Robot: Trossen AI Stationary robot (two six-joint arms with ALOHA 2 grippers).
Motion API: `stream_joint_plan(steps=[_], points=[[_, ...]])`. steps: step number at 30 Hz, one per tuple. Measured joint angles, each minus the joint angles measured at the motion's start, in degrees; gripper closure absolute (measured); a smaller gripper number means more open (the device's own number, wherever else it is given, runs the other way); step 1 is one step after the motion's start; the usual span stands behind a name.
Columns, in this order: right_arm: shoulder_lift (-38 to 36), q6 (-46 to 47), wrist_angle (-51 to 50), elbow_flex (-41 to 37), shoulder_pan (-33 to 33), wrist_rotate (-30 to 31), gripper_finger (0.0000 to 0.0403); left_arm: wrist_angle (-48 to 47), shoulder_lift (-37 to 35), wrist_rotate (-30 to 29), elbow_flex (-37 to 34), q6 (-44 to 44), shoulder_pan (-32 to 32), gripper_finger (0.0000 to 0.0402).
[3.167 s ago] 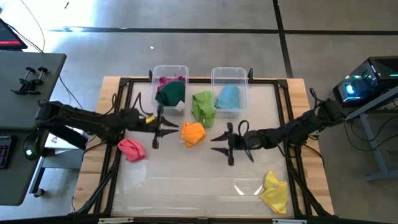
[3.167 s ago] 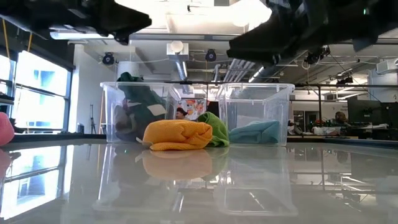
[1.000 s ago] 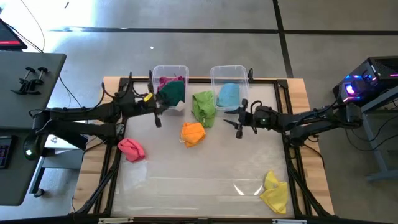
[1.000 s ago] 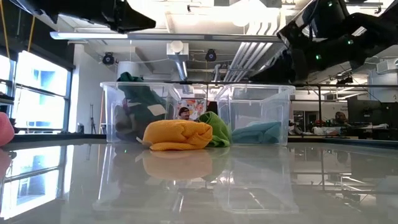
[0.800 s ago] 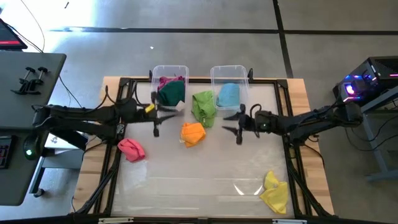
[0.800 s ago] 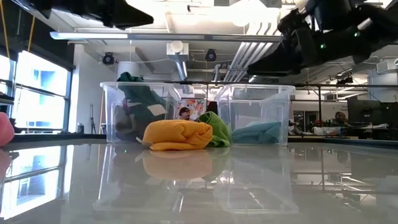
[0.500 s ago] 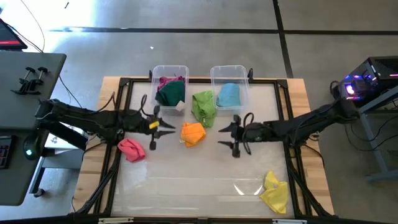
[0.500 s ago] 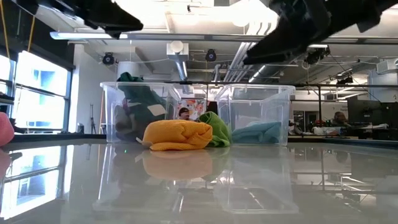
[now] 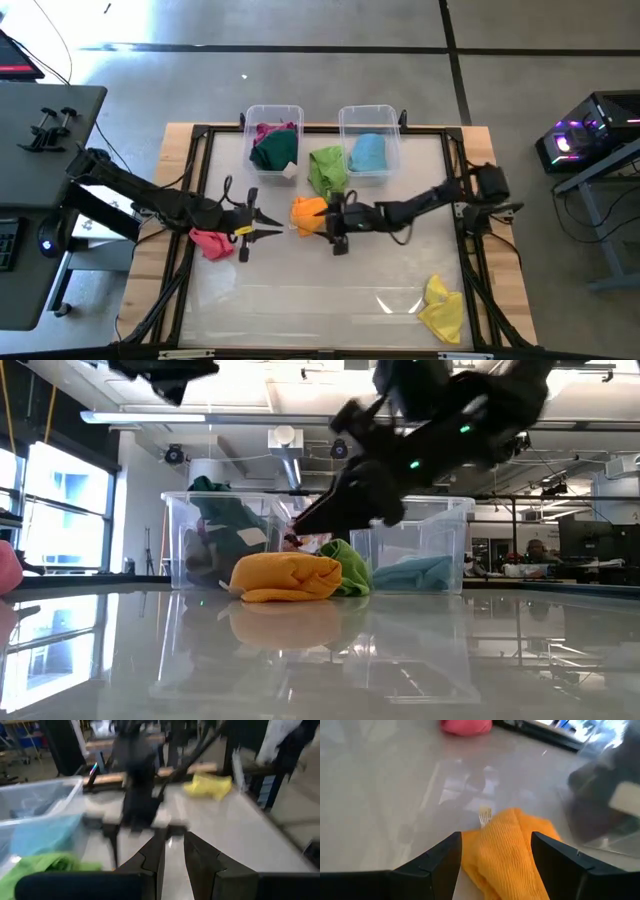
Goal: Sort towels by color in basket
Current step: Put the orange microfiber cloth into the right transparent bin
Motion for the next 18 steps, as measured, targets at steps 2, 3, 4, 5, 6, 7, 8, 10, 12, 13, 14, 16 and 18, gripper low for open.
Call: stream_joint_plan(steps=[2, 3, 4, 5, 6, 7, 8, 10, 12, 13, 14, 16, 18], points=[[2.9, 1.3, -2.1, 2.8, -1.8, -3.3, 0.0169, 1.1, 0.4, -0.6, 0.0, -2.6, -0.9, 0.0344], [4.0, 3.1, -3.3, 3.8, -2.5, -4.0, 0.0170, 1.3, 0.7, -1.2, 0.0, -4.2, -1.6, 0.0344], [4.8, 5.0, -4.8, 4.7, -3.2, -4.5, 0.0173, 2.6, 1.4, -2.2, 0.0, -5.7, -2.3, 0.0344], [5.4, 6.6, -5.7, 5.7, -3.8, -4.8, 0.0176, 2.8, 1.9, -3.6, 0.1, -6.7, -3.0, 0.0344], [6.1, 7.6, -5.7, 6.6, -4.3, -4.9, 0.0180, 2.1, 2.1, -5.0, 0.0, -7.4, -4.0, 0.0344], [6.6, 8.1, -5.7, 7.2, -4.6, -4.8, 0.0187, 2.2, 2.8, -6.3, 0.0, -8.0, -5.0, 0.0344], [7.1, 8.3, -6.4, 7.3, -4.8, -4.8, 0.0194, 3.2, 3.6, -7.6, 0.0, -8.2, -5.8, 0.0344], [8.8, 8.2, -7.2, 7.5, -5.1, -4.6, 0.0212, 2.7, 4.9, -10.6, 0.0, -8.4, -7.7, 0.0344], [9.5, 9.2, -7.5, 7.1, -5.0, -2.8, 0.0235, 4.1, 6.8, -13.2, 0.0, -9.4, -9.4, 0.0344], [9.9, 10.3, -7.5, 7.1, -4.9, -2.1, 0.0247, 4.4, 7.5, -14.2, 0.1, -9.6, -10.2, 0.0344], [10.3, 11.6, -7.9, 7.1, -4.8, -1.4, 0.0260, 4.0, 8.0, -15.1, 0.0, -9.8, -11.3, 0.0344], [10.5, 13.9, -9.5, 7.2, -4.2, -0.2, 0.0286, 5.6, 9.5, -16.3, 0.0, -10.6, -13.2, 0.0344], [10.4, 15.3, -9.7, 7.2, -3.2, 0.8, 0.0316, 5.6, 10.3, -18.2, 0.0, -11.4, -15.5, 0.0344]])
